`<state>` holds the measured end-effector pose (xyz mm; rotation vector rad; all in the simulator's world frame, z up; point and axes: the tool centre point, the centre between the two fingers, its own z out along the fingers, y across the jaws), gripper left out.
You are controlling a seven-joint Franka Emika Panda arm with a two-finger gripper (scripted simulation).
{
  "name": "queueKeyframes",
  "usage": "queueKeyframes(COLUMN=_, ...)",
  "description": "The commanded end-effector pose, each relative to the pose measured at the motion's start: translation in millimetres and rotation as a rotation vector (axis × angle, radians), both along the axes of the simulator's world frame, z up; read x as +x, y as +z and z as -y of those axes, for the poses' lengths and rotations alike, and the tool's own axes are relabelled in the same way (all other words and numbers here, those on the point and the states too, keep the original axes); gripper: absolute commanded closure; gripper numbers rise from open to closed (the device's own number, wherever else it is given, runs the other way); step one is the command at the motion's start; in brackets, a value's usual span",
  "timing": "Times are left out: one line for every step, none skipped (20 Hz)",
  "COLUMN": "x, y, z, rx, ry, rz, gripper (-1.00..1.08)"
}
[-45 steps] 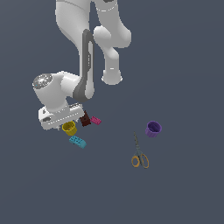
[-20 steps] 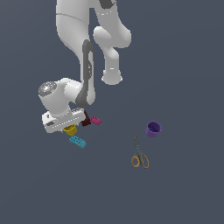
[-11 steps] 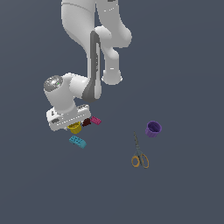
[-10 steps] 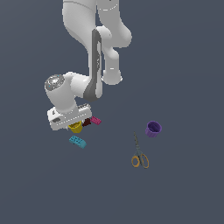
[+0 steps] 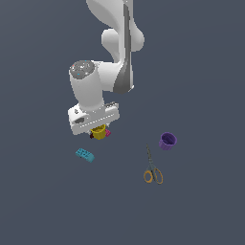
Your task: Pick up a designated object from a clutter of objects.
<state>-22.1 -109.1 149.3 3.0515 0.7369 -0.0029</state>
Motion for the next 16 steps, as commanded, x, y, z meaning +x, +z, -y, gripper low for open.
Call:
queueKeyframes(x=0.9, y=21.0, z=-26.0, rx=-0.002, ry=0.000, rz=0.001, gripper=1.08)
queueKeyframes(x=1.4, y=29.2, z=-36.2, rx=-0.002, ry=0.000, rz=0.001, gripper=1.08)
queueKeyframes(x=1.9, y=37.3, z=-46.4, rx=-0.002, ry=0.000, rz=0.001, gripper=1.08)
queueKeyframes(x=2.4, y=45.4, z=-56.6, rx=-0.002, ry=0.000, rz=0.001, gripper=1.08)
queueKeyframes(x=2.9, y=53.6, z=-66.8, rx=-0.002, ry=0.000, rz=0.001, gripper=1.08)
queueKeyframes(x=3.6, y=61.6, z=-77.3, rx=-0.002, ry=0.000, rz=0.000, gripper=1.08)
queueKeyframes(x=4.2, y=69.7, z=-87.5, rx=-0.002, ry=0.000, rz=0.000, gripper=1.08)
queueKeyframes(x=4.8, y=77.9, z=-97.7, rx=-0.002, ry=0.000, rz=0.000, gripper=1.08)
queueKeyframes(x=5.4, y=86.0, z=-108.0, rx=-0.002, ry=0.000, rz=0.000, gripper=1.08)
queueKeyframes(x=6.1, y=94.2, z=-118.2, rx=-0.002, ry=0.000, rz=0.000, gripper=1.08)
queueKeyframes(x=6.8, y=102.3, z=-128.4, rx=-0.002, ry=0.000, rz=0.000, gripper=1.08)
queueKeyframes(x=7.5, y=110.4, z=-138.7, rx=-0.002, ry=0.001, rz=0.000, gripper=1.08)
queueKeyframes(x=8.3, y=118.5, z=-148.9, rx=-0.002, ry=0.001, rz=0.000, gripper=1.08)
queueKeyframes(x=9.2, y=126.6, z=-159.1, rx=-0.002, ry=0.001, rz=0.000, gripper=1.08)
queueKeyframes(x=10.0, y=134.8, z=-169.2, rx=-0.001, ry=0.001, rz=0.000, gripper=1.08)
queueKeyframes(x=10.9, y=142.8, z=-179.4, rx=-0.001, ry=0.001, rz=0.000, gripper=1.08)
